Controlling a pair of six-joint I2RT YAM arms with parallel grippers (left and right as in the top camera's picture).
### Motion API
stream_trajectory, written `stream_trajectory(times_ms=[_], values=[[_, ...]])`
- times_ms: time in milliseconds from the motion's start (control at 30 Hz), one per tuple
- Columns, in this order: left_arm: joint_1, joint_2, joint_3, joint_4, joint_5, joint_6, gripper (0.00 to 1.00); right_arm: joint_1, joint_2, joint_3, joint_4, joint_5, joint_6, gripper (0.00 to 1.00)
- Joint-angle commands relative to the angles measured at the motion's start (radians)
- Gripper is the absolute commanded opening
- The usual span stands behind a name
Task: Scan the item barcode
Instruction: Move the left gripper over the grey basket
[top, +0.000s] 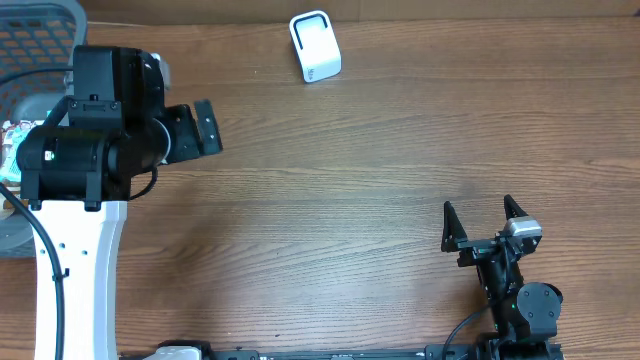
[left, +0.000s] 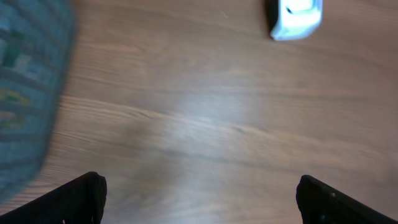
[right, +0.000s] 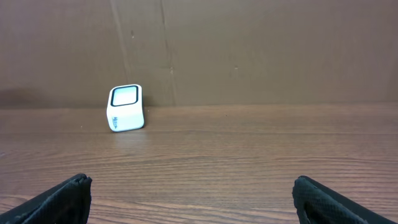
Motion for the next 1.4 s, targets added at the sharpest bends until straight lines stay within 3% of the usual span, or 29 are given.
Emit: stream_trajectory(times_ms=[0,333,467,767,933,1367], values=[[0.039,-0.003,0.026,0.026,-0.161,-0.029,1.00,-0.005,-0.008,-0.011,0.003,0.003,0.005,1.00],[0.370,-0.005,0.028,0.087,-0.163,0.049,1.00,-0.005,-0.008,-0.011,0.003,0.003,0.005,1.00],[0.402,-0.004,0.027,0.092,-0.182,0.162,1.00,-0.005,-0.008,-0.011,0.003,0.003,0.005,1.00],[0.547,0.009,0.027,0.163,-0.137,0.279,1.00,-0.005,-0.008,-0.011,0.003,0.003,0.005,1.00],[0.674,0.034,0.027,0.175,0.029,0.288,0.99,-0.005,-0.008,-0.011,0.003,0.003,0.005,1.00],[0.769,0.233,0.027,0.177,0.071,0.338,1.00,-0.005,-0.008,-0.011,0.003,0.003,0.005,1.00]])
